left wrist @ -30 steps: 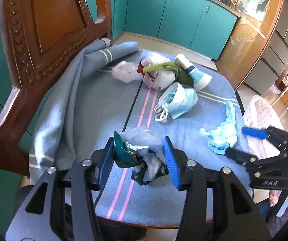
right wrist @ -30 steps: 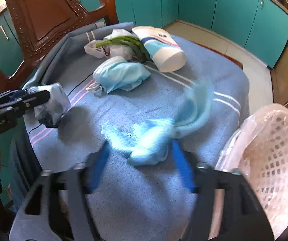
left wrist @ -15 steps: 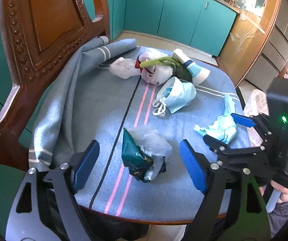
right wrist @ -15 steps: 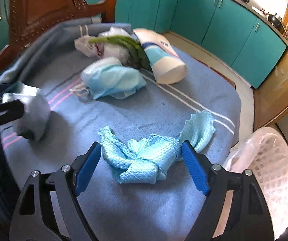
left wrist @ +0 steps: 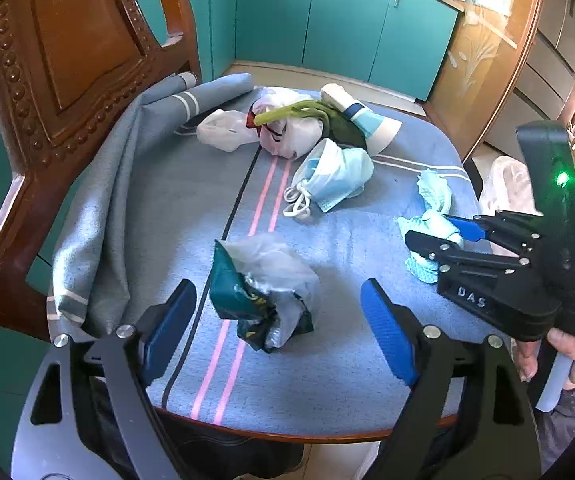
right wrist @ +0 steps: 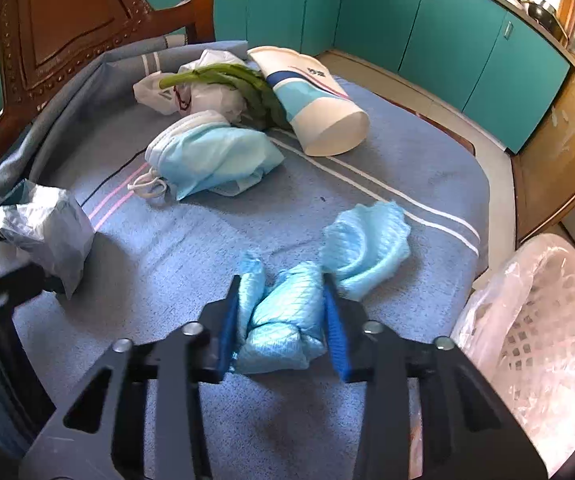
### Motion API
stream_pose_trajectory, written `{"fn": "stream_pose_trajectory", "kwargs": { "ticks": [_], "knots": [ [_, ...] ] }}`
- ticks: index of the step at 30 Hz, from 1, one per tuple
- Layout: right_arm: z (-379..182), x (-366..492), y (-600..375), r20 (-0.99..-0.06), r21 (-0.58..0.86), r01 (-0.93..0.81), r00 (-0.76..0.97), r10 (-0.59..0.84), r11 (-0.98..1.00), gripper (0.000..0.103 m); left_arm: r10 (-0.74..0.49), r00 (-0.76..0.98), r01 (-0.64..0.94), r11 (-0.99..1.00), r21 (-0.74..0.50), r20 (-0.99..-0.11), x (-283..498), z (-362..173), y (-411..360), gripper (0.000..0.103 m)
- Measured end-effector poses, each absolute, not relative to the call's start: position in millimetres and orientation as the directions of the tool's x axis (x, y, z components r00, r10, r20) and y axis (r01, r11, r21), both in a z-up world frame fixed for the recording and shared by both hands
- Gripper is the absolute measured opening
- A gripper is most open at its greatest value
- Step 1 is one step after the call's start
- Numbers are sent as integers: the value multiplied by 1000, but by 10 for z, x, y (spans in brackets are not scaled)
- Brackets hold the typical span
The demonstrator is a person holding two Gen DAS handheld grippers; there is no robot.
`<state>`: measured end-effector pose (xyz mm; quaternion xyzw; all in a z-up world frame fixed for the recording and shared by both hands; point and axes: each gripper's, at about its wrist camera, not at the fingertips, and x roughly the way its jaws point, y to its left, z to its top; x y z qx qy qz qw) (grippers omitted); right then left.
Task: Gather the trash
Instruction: 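Lift the blue cloth with the right tool while the left tool lifts the green-silver wrapper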
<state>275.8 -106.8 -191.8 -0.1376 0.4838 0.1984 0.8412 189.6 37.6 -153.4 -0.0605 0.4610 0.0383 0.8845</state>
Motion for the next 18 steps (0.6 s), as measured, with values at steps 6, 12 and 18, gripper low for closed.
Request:
{"fn": "stream_pose_trajectory", "kwargs": {
  "ticks": [6,12,18],
  "knots": [
    [-1880,2748,-1076,-864,-22,-464,454,217,886,35,20,580,-122,991,-62,-815,1914,-1575,319,85],
    [-1867,2741,-1083,-863,-24,-465,456,216,885,35,46,575,-123,992,-31,-817,1929,-1624,285,84],
    [-1869,2737,-1089,-864,-30,-464,457,211,885,35,52,577,-134,990,-32,-815,1929,-1629,291,84]
  ]
}}
